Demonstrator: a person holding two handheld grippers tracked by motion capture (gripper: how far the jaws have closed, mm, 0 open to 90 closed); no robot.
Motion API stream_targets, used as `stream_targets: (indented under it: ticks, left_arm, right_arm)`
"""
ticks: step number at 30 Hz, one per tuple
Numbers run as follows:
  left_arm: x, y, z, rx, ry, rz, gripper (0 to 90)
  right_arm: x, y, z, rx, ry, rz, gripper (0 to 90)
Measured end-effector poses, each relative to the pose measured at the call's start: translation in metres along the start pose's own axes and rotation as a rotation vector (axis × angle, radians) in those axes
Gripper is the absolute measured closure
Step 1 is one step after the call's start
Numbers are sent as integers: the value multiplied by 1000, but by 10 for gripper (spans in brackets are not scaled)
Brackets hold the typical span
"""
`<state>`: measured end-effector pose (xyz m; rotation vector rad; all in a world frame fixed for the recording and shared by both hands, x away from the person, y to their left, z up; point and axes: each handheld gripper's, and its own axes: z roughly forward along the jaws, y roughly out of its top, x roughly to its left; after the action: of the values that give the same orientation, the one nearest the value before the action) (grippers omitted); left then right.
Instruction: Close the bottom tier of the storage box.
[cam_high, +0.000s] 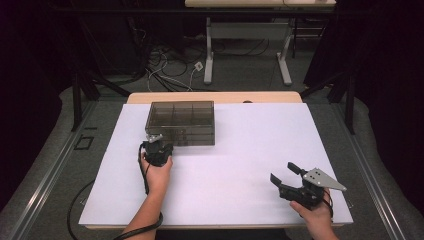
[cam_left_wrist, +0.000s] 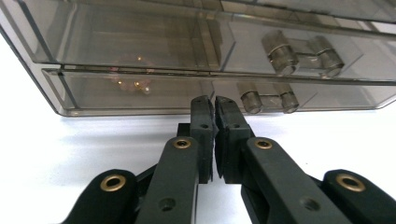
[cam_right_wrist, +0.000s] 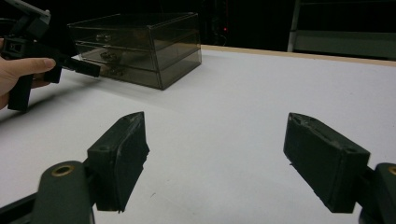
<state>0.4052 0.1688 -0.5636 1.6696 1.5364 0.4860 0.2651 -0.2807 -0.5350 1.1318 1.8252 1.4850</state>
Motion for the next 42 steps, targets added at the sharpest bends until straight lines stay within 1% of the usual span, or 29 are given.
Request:
stream_targets:
  ticks: [3,4,10,15,18,21,22,23,24,26,28,32,35,36,39,40,41,42]
  left_arm:
    - [-1,1,-4,-2,-10,3,833]
    - [-1,1,-5,-9,-13,0,821]
    - [-2,2,-11,-21,-36,13,741]
    - [-4,2,-14,-33,-45,12,681]
    - [-5,3,-17,-28,-56,16,648]
    - [-6,4,-19,-37,-60,19,621]
    - [-7,4,-20,-30,-67,25,607]
    - [-8,4,-20,-43,-63,23,591]
    - [-8,5,-21,-42,-65,25,576]
    - [-9,5,-22,-39,-77,25,559]
    - [-10,6,-24,-42,-86,26,522]
    - [-14,7,-27,-51,-97,51,477]
    - [-17,8,-30,-66,-102,61,444]
    - [-18,9,-31,-63,-103,66,436]
    - [-19,9,-34,-58,-119,55,435]
    - [-19,10,-35,-58,-132,50,431]
    - [-20,10,-36,-65,-140,49,418]
    - [-20,10,-38,-68,-139,49,404]
  right_arm:
    - [0,0,0,0,-1,-4,211]
    - [0,0,0,0,-3,-3,211]
    - [0,0,0,-4,-3,-3,211]
    - [0,0,0,-6,-3,-2,211]
    - [0,0,0,-3,-3,-3,211]
    - [0,0,0,-6,-2,-3,211]
    - [0,0,0,-6,-3,-3,211]
    - [0,0,0,-7,-3,-3,211]
    - [0,0,0,-2,1,-1,211]
    - [0,0,0,-6,-3,-3,211]
    - [0,0,1,-7,-3,-3,211]
    - [0,0,0,-2,-3,-4,211]
    - [0,0,0,-1,-2,-4,212]
    - [0,0,0,-6,-3,-3,211]
    - [1,0,0,-1,-3,-3,211]
    - [1,0,1,-3,-6,-4,212]
    - [1,0,1,-6,-6,-6,211]
    - [1,0,1,-7,-7,-7,211]
